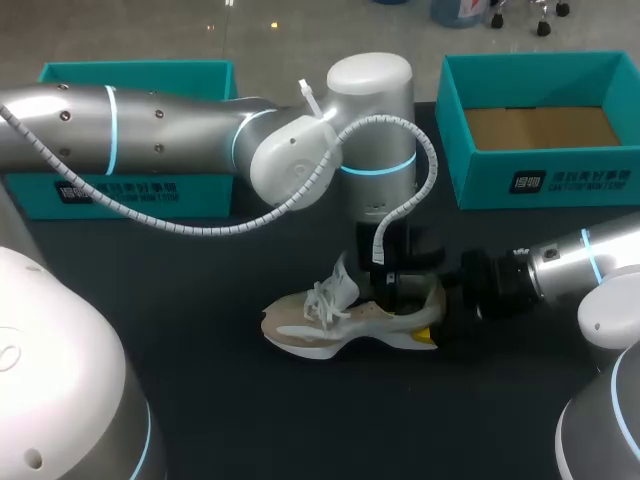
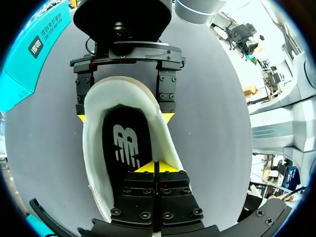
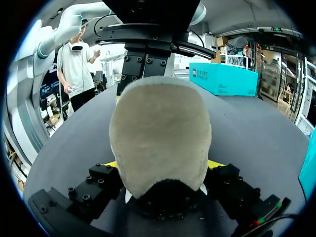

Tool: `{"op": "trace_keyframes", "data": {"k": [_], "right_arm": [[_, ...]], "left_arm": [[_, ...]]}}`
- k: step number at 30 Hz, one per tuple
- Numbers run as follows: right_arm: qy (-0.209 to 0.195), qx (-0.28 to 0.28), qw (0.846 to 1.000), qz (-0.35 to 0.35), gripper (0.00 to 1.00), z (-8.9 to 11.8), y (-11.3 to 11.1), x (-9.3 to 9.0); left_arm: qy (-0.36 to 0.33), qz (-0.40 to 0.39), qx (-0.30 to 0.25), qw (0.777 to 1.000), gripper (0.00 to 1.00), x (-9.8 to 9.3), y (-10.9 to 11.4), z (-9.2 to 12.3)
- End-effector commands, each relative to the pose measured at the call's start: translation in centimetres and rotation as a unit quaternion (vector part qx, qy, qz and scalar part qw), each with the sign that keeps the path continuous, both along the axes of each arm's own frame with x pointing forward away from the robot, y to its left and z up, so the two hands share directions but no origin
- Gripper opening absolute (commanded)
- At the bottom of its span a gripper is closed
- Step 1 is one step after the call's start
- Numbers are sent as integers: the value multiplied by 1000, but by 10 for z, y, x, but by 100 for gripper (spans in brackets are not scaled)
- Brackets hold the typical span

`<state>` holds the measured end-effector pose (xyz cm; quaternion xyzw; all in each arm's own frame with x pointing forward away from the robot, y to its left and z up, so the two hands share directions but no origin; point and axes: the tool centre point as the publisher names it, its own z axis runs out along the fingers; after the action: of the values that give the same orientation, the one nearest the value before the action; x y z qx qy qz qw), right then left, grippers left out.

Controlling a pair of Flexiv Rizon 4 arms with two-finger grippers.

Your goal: Take the shoe out of the shoebox, open the shoe tongue, remove and reinsert the insole, then place the shoe into the shoebox

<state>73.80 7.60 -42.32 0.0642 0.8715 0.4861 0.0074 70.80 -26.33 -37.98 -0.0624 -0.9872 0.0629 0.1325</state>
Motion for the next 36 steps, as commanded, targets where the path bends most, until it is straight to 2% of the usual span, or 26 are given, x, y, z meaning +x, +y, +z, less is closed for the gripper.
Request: {"op": "trace_keyframes", "data": {"k": [1, 7, 12, 19, 25, 27, 28, 29, 36], "right_arm": [[0, -2, 1000, -1, 0, 0, 2, 0], [0, -2, 1000, -1, 0, 0, 2, 0], [0, -2, 1000, -1, 0, 0, 2, 0], [0, -2, 1000, -1, 0, 0, 2, 0], [0, -2, 1000, -1, 0, 0, 2, 0], [0, -2, 1000, -1, 0, 0, 2, 0], [0, -2, 1000, -1, 0, 0, 2, 0], [0, -2, 1000, -1, 0, 0, 2, 0], [0, -2, 1000, -1, 0, 0, 2, 0]], "left_arm": [[4, -3, 6, 1000, 28, 1, -3, -7], [5, -6, 11, 1000, 35, -1, -4, -16], [-16, -12, 22, 1000, 30, 1, -6, -25], [-64, -2, 28, 998, 35, 3, -4, -40], [-107, 5, 45, 993, 33, 5, -1, -53], [-117, 13, 50, 992, 28, 6, 0, -57], [-123, 15, 50, 991, 18, 7, 1, -57], [-127, 19, 52, 990, 0, 7, 2, -58], [-159, 44, 40, 985, 0, 11, 13, -47]]}}
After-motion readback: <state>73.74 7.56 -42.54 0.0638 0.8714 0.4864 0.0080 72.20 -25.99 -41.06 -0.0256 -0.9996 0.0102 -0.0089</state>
